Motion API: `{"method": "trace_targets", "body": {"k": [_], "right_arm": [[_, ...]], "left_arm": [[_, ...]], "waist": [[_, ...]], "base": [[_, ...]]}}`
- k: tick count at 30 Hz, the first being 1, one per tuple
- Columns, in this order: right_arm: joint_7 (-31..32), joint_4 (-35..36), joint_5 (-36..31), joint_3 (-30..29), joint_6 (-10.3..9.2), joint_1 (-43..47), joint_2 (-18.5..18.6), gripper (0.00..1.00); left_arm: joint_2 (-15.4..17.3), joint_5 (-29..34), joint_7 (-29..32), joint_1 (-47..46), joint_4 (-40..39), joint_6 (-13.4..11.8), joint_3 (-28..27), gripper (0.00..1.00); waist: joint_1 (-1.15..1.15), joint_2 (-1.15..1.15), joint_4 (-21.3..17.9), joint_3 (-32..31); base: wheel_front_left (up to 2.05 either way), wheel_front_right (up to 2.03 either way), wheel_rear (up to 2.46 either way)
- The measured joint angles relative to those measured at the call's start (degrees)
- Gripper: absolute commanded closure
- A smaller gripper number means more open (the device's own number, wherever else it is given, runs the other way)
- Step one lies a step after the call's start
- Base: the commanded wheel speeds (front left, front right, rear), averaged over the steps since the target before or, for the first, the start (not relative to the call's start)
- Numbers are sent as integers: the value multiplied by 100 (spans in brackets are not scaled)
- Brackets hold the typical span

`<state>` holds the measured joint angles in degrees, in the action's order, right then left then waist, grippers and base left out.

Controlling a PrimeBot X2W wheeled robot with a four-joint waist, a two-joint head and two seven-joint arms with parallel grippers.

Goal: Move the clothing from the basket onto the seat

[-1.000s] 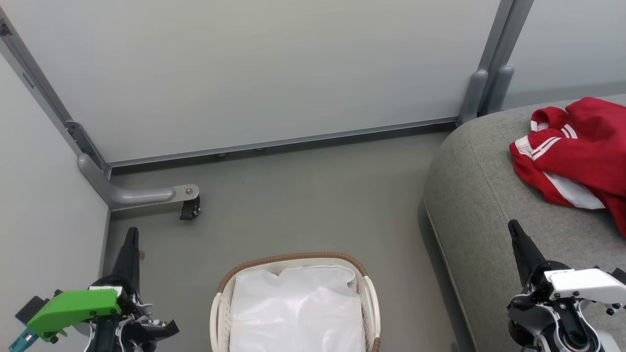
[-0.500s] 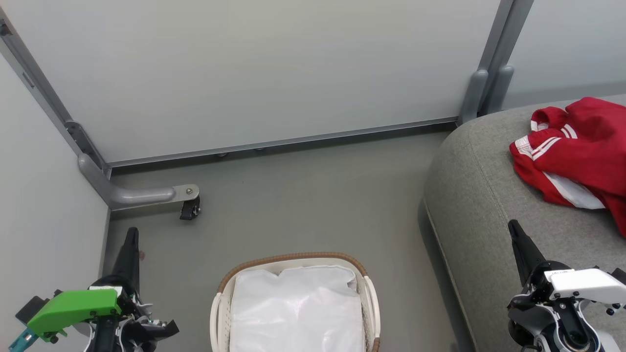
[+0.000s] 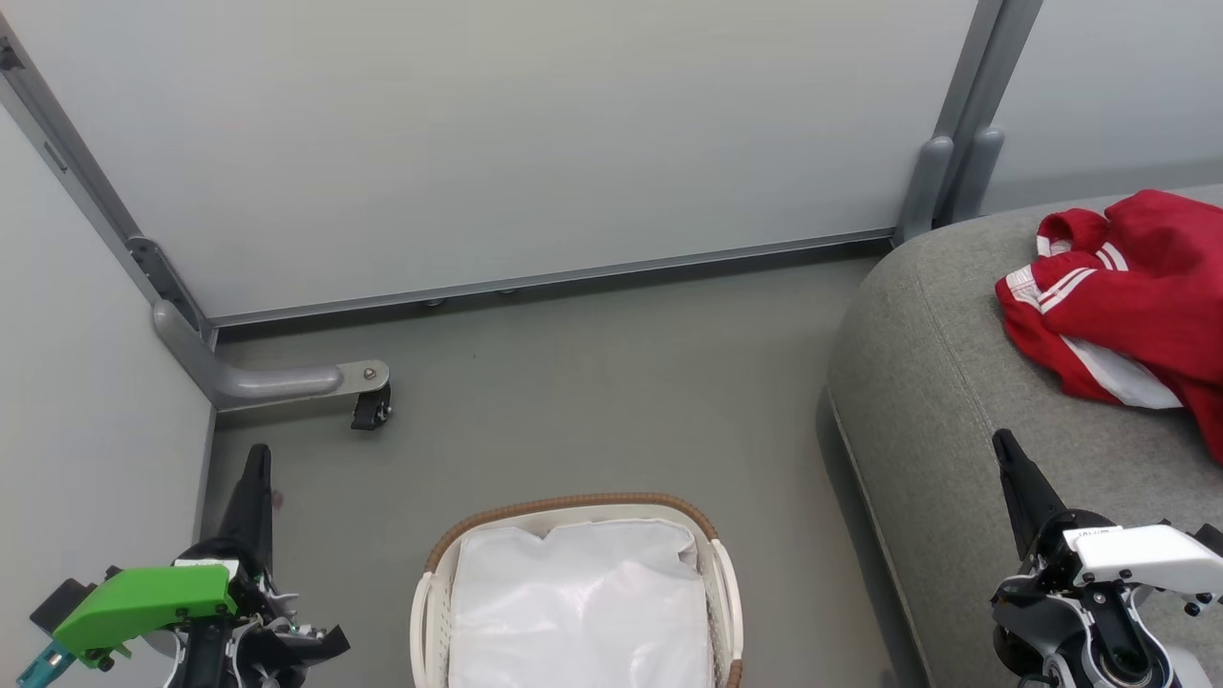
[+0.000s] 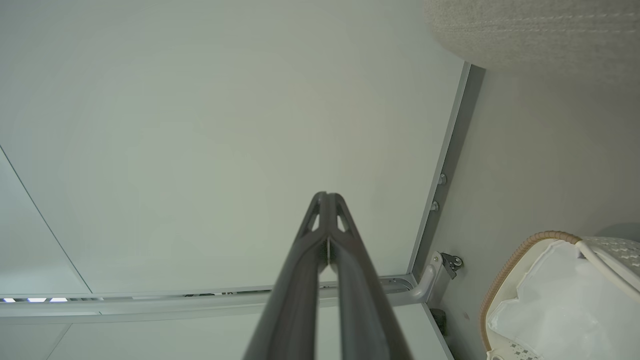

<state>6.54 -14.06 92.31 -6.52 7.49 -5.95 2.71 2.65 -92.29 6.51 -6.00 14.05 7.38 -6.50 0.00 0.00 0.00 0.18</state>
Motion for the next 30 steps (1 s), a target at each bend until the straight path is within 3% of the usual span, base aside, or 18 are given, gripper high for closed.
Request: {"method": "trace_targets", "body": {"k": [30], "right_arm": [[0, 0, 0, 0, 0, 0, 0, 100]], "left_arm": [[0, -2, 0, 0, 0, -1, 0, 100]], "waist": [[0, 0, 0, 0]], "base": [[0, 0, 0]]}}
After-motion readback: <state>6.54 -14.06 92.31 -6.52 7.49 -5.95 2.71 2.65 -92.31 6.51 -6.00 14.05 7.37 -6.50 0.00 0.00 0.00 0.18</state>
